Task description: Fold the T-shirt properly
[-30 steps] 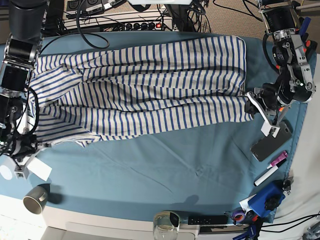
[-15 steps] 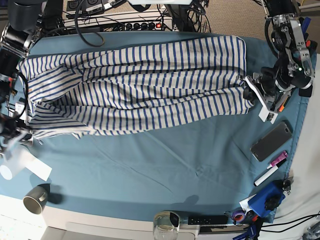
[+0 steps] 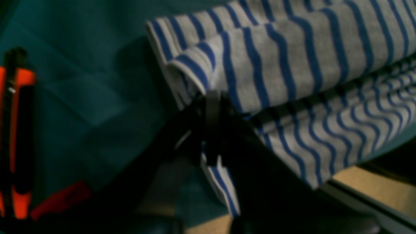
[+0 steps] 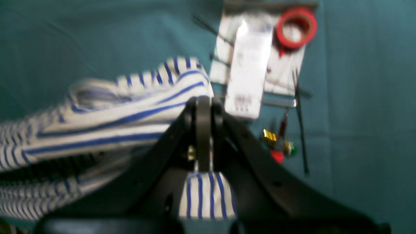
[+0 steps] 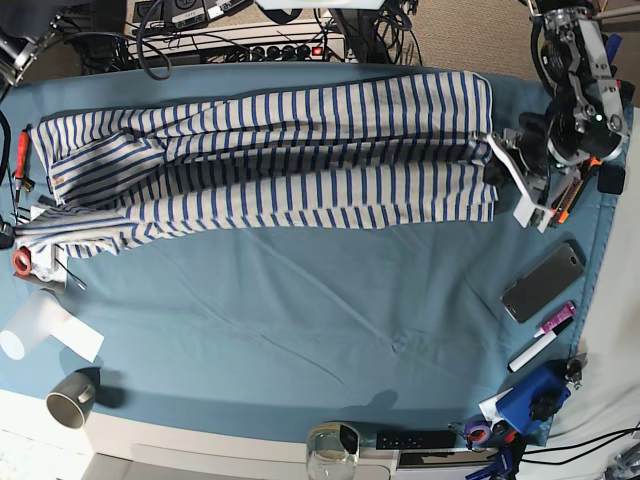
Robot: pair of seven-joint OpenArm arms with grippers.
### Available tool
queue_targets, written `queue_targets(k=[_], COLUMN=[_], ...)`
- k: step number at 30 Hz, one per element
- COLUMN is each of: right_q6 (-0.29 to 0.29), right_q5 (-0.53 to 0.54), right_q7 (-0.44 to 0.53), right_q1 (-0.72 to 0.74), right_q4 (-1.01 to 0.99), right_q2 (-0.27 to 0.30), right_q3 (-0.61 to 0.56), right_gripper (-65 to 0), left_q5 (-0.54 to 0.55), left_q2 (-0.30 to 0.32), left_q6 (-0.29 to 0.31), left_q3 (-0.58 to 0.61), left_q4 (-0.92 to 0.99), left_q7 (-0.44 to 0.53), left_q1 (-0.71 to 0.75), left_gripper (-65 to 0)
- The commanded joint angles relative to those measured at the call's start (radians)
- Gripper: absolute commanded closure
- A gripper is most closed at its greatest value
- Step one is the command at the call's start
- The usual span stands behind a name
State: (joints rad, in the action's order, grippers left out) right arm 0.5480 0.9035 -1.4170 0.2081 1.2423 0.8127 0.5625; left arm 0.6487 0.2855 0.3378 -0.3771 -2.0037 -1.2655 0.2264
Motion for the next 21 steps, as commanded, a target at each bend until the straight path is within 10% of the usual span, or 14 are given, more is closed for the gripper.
queue_targets(k=[1, 21], right_q6=[0.002, 0.002], right_q5=[0.005, -0.052], right_q7=[0.021, 0.021], right_q1=[0.002, -0.214], right_q4=[0.014, 0.014], right_q2=[0.038, 0.038], right_q3=[0.010, 0.010], right_gripper=[0.0, 0.0], left_q5=[0.003, -0.114], left_q2=[0.011, 0.011], left_q6=[0.000, -0.034], left_q3=[-0.006, -0.006], left_q4=[-0.026, -0.159], left_q7=[0.006, 0.016], left_q1=[0.003, 0.169], left_gripper=[0.0, 0.0])
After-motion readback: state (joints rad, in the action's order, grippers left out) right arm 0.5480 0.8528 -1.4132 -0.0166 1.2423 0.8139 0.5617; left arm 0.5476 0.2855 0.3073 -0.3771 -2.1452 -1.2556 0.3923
